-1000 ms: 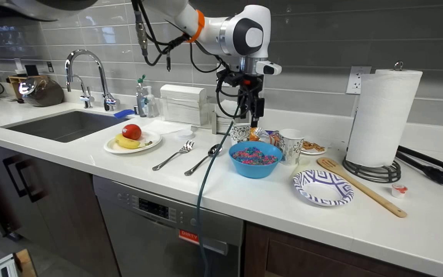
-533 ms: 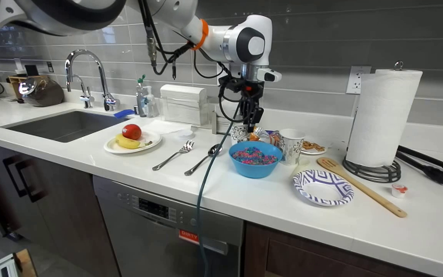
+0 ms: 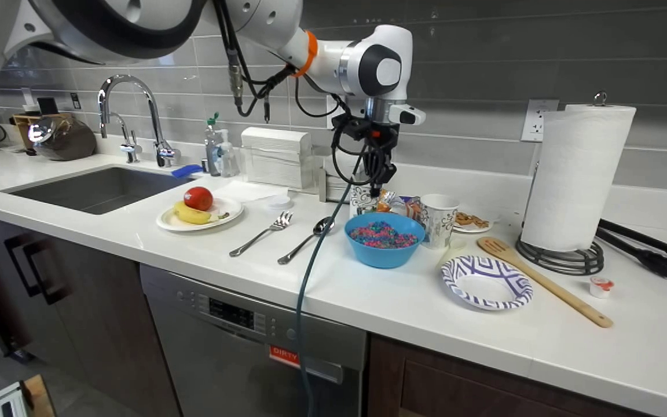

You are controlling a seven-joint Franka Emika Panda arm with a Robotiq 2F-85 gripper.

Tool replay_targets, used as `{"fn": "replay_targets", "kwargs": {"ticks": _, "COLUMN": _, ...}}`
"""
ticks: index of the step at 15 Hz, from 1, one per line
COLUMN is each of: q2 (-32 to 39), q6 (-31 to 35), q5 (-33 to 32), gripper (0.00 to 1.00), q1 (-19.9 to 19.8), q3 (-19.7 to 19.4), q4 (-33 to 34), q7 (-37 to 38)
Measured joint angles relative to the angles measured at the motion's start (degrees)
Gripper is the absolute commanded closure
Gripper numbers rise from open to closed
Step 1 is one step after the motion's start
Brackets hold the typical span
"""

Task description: Move the coffee cup on the left to the left.

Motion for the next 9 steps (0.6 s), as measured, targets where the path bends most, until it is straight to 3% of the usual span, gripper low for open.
{"fn": "replay_targets", "kwargs": {"ticks": 4, "q2": -0.3, "q6": -3.2, "q5": 3.9, "gripper": 0.99, "q1": -1.5, "q3": -0.1, "q4": 3.2, "q7": 0.1}}
{"fn": "replay_targets", "kwargs": {"ticks": 9, "q2": 0.2, "q6": -11.6, "q5": 13.1, "gripper": 0.99, "q1": -8.0, "q3": -0.7, "q4": 8.8, "q7": 2.1}}
